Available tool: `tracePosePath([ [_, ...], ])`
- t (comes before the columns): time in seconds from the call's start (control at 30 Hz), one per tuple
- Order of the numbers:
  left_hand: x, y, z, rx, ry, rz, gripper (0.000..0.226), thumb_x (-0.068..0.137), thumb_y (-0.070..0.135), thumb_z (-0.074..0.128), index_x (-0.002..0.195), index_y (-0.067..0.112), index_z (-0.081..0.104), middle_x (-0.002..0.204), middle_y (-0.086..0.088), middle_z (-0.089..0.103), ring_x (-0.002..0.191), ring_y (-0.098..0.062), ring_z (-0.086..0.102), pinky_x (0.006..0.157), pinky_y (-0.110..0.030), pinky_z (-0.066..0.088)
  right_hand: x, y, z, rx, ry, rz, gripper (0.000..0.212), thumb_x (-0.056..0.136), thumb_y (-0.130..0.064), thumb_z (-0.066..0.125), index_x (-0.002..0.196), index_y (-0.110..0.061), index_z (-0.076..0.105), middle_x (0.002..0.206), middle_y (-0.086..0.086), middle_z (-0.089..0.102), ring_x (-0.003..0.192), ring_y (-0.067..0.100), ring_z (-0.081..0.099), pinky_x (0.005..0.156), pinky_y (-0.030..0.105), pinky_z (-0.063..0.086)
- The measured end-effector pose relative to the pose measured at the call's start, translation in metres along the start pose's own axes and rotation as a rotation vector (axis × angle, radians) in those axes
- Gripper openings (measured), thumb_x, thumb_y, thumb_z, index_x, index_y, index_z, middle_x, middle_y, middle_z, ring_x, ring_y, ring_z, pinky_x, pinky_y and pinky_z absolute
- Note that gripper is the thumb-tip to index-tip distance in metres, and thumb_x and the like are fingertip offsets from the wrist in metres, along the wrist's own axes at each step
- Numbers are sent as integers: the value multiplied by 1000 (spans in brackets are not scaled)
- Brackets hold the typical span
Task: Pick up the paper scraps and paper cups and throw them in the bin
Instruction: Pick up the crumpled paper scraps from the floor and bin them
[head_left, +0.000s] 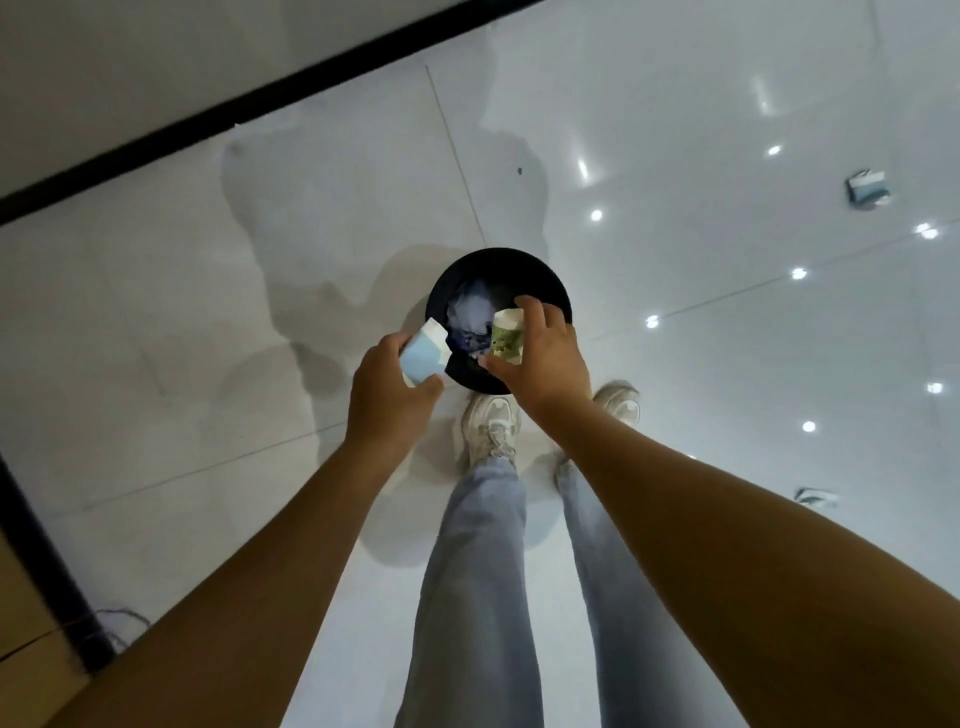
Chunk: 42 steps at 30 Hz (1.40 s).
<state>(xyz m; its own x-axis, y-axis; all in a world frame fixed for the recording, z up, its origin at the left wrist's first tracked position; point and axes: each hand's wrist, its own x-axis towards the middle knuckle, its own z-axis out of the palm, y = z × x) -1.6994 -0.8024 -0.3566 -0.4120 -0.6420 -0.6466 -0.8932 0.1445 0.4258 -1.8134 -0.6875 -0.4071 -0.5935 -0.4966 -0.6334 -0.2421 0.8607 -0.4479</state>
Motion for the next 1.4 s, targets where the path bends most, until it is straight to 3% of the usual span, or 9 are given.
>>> tracePosePath([
  [0.13,12,-9,3,-18,11,20,48,83,19,69,126,10,49,119,-9,55,97,-16,50,78,-26,45,24,-2,14,-41,-105,124,83,88,-42,64,152,-22,15,157,15,16,138,38,27,107,47,37],
  [0.3,16,10,18,9,-3,57,52,82,20,69,129,12,48,119,-7,56,94,-14,48,75,-23,40,13,7,-2,80,-38,206,62,89,-21,54,145,-15,28,144,16,31,123,39,42,96,48,46],
  [0.4,21,32,29,1,-7,82,54,80,17,71,129,10,49,122,-10,56,96,-15,49,77,-23,39,-3,20,-17,121,-17,218,57,89,-21,54,141,-15,32,139,14,36,118,36,47,95,48,48],
  [0.53,37,55,48,80,-65,54,67,76,19,77,134,7,46,129,-15,53,116,-29,51,89,-31,42,-18,39,-29,200,15,270,57,90,-21,55,141,-15,32,142,14,34,120,36,48,95,44,47],
  [0.7,37,72,63,202,-174,10,55,79,21,73,128,7,51,130,-16,50,116,-31,51,86,-32,41,-27,54,-45,277,69,304,51,89,-20,54,137,-14,36,138,14,38,112,35,53,87,41,48],
  [0.9,1,118,67,249,-204,225,48,84,20,67,128,9,52,126,-12,52,111,-26,53,84,-25,38,-55,66,-75,324,135,357,56,89,-19,54,141,-15,34,141,13,37,115,34,51,87,41,47],
  [1.07,-36,167,79,379,-292,422,49,85,23,65,131,11,49,130,-10,53,120,-25,50,98,-32,39,-93,88,-100,379,238,398,57,90,-21,55,142,-17,34,144,11,37,121,32,46,95,44,46],
  [1.2,-76,197,101,437,-391,545,49,88,23,62,133,14,47,136,-6,48,125,-21,44,98,-25,34,-129,116,-112,439,346,487,58,91,-24,57,143,-19,33,146,8,36,124,29,45,96,40,45],
  [1.4,-134,226,150,566,-485,664,51,90,27,58,137,18,42,141,-5,42,126,-22,42,101,-33,38,-184,178,-125,521,470,570,57,90,-23,57,143,-15,36,144,11,39,121,30,47,94,41,47],
])
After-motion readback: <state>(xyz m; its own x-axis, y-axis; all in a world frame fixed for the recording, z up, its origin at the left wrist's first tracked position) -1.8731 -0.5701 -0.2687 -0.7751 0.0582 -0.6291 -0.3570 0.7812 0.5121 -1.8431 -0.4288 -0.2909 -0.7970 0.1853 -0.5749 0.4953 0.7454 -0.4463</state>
